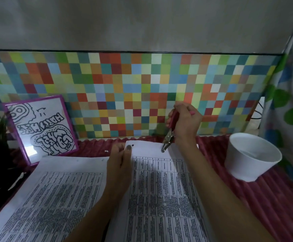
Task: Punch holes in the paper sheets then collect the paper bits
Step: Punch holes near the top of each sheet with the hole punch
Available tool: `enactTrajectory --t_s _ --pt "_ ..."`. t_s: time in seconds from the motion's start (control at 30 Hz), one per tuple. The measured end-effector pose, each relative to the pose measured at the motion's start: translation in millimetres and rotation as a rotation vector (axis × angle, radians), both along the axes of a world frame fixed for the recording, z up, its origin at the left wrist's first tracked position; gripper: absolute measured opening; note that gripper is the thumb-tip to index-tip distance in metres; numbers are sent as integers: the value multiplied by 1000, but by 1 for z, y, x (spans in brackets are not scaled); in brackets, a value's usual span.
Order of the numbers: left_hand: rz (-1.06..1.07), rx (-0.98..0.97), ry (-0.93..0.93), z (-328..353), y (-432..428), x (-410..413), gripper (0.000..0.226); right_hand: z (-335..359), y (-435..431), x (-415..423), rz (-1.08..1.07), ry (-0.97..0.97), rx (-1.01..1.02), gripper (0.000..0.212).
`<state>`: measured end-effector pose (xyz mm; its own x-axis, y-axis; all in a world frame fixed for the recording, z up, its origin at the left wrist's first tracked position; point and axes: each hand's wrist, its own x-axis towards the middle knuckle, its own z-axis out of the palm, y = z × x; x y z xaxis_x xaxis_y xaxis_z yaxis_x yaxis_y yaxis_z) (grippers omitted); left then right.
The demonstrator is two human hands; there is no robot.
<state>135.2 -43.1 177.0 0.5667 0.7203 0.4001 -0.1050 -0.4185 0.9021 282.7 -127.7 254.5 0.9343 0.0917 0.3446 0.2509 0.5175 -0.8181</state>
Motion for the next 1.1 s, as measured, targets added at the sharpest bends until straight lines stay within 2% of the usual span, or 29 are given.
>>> enactTrajectory --t_s 0.2,0.27,0.33,0.43,0.5,0.53,0.63,0.8,0.93,1.1 --pt "-20 -82 17 2 1 -1 20 -2 1 -3 -69 -4 8 17" --pt "10 -31 31 8 2 -3 16 -1 1 -4 -66 -12 2 18" --pt "85 191 29 19 3 -5 12 1 1 -5 -46 -43 -12 20" --pt "69 700 31 33 0 2 31 4 2 -9 -24 -88 -43 22" --pt "15 977 198 36 -4 12 32 5 2 -11 -24 -113 -57 23" --pt "-45 1027 307 37 -7 16 32 5 2 -12 -27 -122 -59 23" --pt "-193 922 496 40 -8 27 26 7 -1 -12 -37 -143 -65 23" --pt "-208 824 399 38 -5 34 19 15 -7 -11 36 -38 -77 16" --pt "-226 818 391 39 -7 35 18 23 -17 -10 175 78 -94 12" --pt "-276 874 352 41 -13 35 19 20 -37 -4 178 101 -100 15"
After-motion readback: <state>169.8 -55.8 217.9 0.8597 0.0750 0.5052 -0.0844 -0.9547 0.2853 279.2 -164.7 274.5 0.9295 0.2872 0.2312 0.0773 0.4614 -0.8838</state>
